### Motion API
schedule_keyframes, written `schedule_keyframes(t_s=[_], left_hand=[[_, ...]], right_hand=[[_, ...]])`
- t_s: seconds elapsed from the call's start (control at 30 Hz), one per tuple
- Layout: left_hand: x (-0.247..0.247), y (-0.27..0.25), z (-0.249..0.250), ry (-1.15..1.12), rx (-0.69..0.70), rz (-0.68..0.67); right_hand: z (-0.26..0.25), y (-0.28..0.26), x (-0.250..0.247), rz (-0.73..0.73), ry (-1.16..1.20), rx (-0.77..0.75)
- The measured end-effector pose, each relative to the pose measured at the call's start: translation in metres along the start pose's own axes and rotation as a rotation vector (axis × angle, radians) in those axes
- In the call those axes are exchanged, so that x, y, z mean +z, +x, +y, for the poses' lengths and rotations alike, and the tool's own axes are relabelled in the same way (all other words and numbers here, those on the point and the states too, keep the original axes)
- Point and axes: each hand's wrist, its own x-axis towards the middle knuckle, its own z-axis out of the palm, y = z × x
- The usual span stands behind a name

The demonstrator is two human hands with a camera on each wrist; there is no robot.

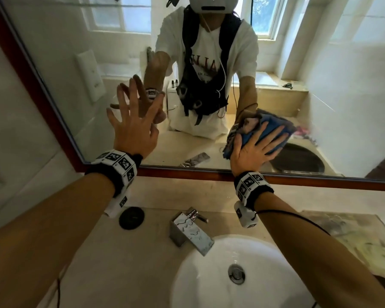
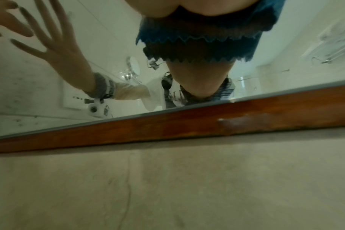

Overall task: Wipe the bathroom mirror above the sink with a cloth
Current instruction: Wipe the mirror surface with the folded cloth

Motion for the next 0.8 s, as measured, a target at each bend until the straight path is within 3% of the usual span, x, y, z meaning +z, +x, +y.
schedule_keyframes(t_s=[0.23,0.4,0.5,0.63,0.8], left_hand=[[-0.001,-0.002,-0.019,-0.022,0.053,-0.018],[-0.002,-0.003,-0.018,-0.094,0.04,-0.046],[-0.008,-0.002,-0.021,-0.162,0.052,-0.138],[-0.009,0.001,-0.025,-0.199,0.052,-0.18],[0.003,0.0,-0.023,-0.208,0.035,-0.111]], right_hand=[[-0.058,-0.039,0.016,-0.063,0.05,-0.159],[-0.103,-0.079,0.028,-0.184,0.052,-0.408],[-0.124,-0.097,0.033,-0.259,0.012,-0.55],[-0.126,-0.111,0.04,-0.3,-0.046,-0.784],[-0.091,-0.102,0.037,-0.344,-0.097,-1.002]])
